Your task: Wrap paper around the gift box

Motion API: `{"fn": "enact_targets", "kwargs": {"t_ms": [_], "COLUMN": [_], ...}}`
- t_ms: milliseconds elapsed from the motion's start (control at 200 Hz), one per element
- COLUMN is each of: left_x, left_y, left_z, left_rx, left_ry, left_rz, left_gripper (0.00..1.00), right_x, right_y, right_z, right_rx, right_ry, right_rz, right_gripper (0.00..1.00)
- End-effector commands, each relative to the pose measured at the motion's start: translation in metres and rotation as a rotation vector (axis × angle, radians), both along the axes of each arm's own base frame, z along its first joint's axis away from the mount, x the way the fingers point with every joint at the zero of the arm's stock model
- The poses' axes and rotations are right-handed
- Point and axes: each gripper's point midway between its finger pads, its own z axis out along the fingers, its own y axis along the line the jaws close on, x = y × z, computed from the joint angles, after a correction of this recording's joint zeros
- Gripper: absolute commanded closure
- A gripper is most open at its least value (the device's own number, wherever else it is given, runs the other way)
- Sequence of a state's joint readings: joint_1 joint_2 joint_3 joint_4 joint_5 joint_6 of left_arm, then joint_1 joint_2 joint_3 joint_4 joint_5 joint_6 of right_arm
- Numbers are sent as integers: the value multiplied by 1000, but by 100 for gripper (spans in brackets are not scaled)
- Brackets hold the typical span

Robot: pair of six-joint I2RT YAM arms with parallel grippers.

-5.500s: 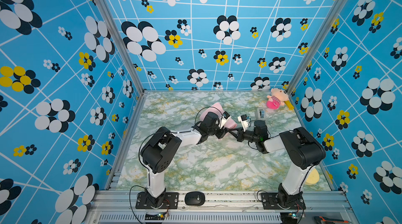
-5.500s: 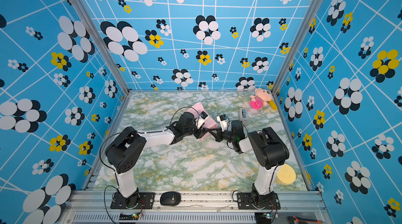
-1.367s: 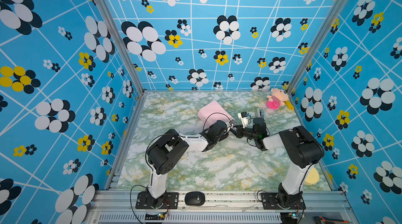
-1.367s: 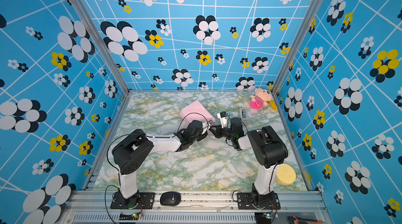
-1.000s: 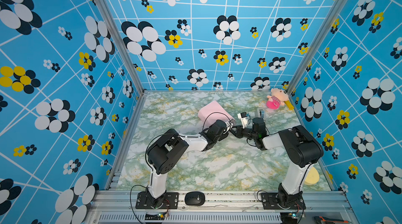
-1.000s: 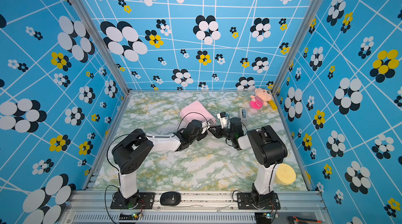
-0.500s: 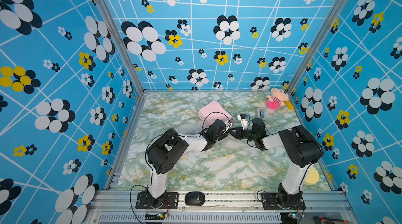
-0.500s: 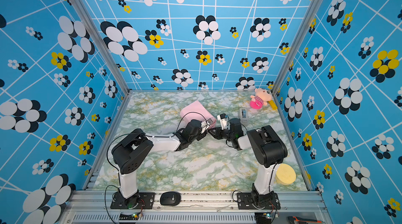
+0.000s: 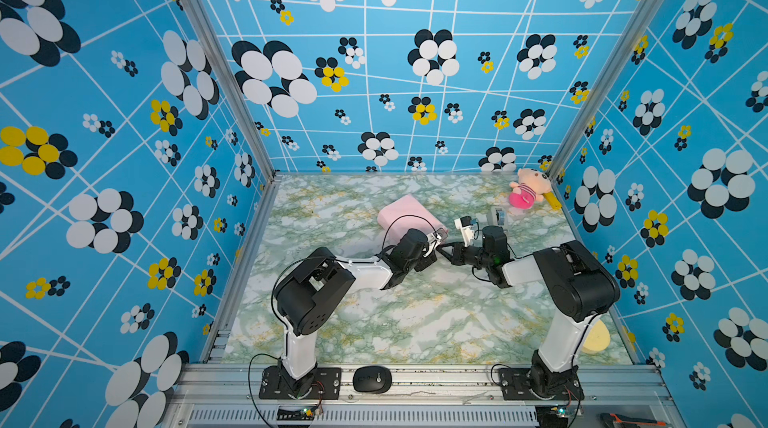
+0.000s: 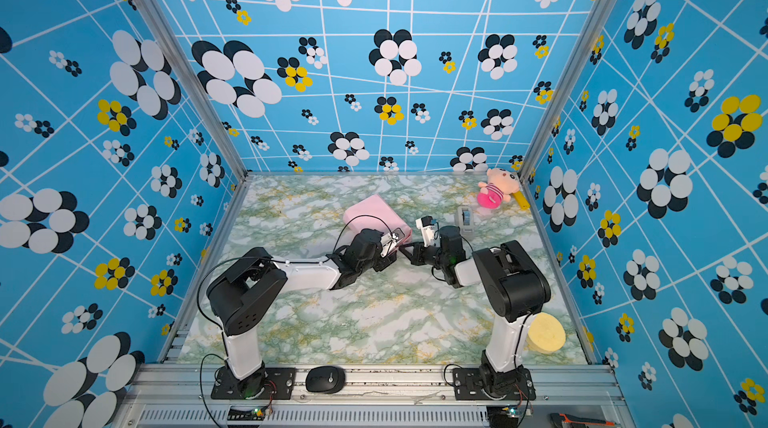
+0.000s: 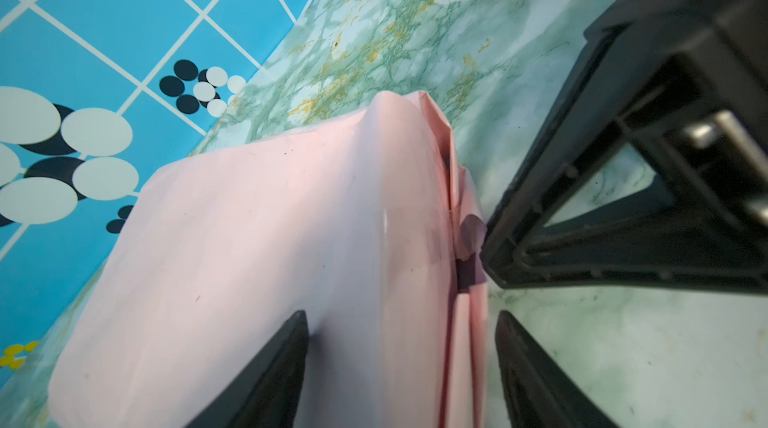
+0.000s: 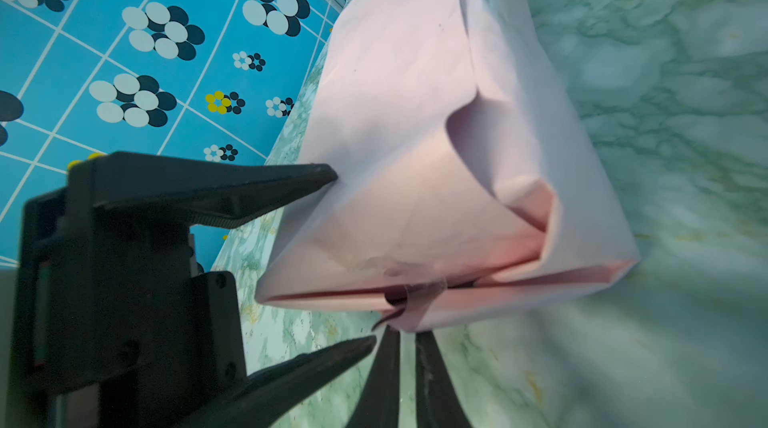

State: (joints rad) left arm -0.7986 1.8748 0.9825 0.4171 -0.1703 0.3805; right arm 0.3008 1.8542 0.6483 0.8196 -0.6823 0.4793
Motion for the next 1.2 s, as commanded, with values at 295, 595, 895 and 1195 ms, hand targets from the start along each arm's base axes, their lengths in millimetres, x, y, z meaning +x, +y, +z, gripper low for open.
{"fn": "enact_targets", "kwargs": {"t_ms": [295,595,895,1195], "left_x": [-14,-47,-27,-20], "left_y": [11,-7,-13,-18], "left_z": [66,49,31,8], "left_rx": [-62,27,49,82], "left_ry": [-37,-55,-51,-8], "left_rz": [-69,-321,-358,-358], "left_gripper": [6,20,20,25], "right_x": [5,4,4,4], "right_y": [6,6,6,6], "right_z": [6,6,5,6], "right_rx": [15,13,11,12], "right_ry": [-29,-34,-35,-39], "right_rz": [18,19,20,21], "right_gripper": [92,92,93,94]}}
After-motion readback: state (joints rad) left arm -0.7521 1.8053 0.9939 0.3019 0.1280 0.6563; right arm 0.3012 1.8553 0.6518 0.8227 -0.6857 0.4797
